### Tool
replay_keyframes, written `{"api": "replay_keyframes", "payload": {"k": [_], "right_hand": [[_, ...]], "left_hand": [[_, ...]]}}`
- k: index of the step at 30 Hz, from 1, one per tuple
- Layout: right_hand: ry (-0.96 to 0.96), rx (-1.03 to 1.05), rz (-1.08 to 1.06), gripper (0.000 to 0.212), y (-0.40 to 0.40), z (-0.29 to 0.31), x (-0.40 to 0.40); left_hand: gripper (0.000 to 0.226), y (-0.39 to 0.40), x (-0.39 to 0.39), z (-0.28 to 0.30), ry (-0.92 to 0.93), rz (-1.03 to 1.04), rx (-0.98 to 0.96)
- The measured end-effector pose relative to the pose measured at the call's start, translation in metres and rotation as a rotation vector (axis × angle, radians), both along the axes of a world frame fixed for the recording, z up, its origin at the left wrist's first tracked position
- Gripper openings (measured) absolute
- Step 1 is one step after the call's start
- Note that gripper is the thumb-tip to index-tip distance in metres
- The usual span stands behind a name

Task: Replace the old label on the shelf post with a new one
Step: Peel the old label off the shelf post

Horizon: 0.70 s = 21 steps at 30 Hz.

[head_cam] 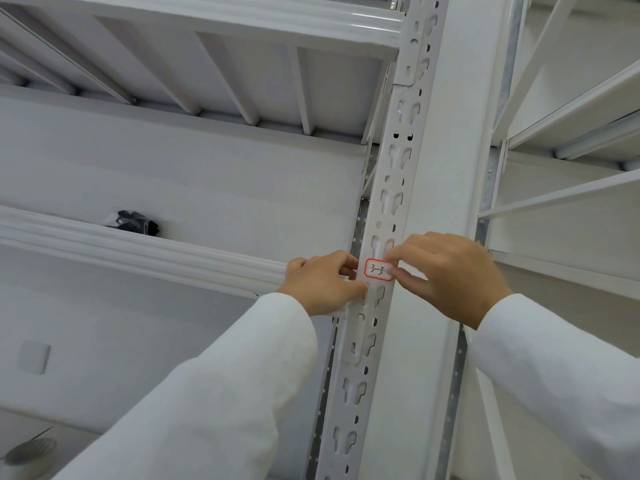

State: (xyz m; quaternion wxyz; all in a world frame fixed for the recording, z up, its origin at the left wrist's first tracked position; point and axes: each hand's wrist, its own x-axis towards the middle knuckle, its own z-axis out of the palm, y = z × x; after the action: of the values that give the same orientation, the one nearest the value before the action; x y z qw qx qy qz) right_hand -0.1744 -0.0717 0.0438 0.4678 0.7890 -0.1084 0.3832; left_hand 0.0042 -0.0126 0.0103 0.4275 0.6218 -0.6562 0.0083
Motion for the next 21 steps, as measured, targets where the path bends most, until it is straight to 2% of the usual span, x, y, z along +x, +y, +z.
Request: {"api": "replay_keyframes", "payload": {"k": [2,4,8,11,16,21], "right_hand": [[-0.173,0.114,0.09,0.012,0.004,-0.005,0.0],[-0.331,0.238,0.133,0.011,0.006,-0.011,0.002],[-0.499,0.457,0.138,0.011,0.006,-0.024,0.007],[-0.481,0.482,0.15,0.012,0.004,-0.03,0.008],[-0.373,0.368,0.099,0.019,0.002,-0.033,0.009],[-0.342,0.323,0.043,0.018,0.002,-0.03,0.012]], "left_hand": [[0.035,0.0,0.0,-0.001,0.002,-0.002,0.0],[0.035,-0.001,0.0,-0.001,-0.002,0.001,-0.004],[0.035,-0.002,0.0,-0.001,-0.004,0.002,-0.007],[0.036,-0.002,0.0,-0.001,-0.015,0.006,-0.013],[0.036,-0.002,0.0,-0.001,-0.016,0.005,-0.011],[0.036,-0.003,0.0,-0.001,-0.024,0.017,-0.02]]}}
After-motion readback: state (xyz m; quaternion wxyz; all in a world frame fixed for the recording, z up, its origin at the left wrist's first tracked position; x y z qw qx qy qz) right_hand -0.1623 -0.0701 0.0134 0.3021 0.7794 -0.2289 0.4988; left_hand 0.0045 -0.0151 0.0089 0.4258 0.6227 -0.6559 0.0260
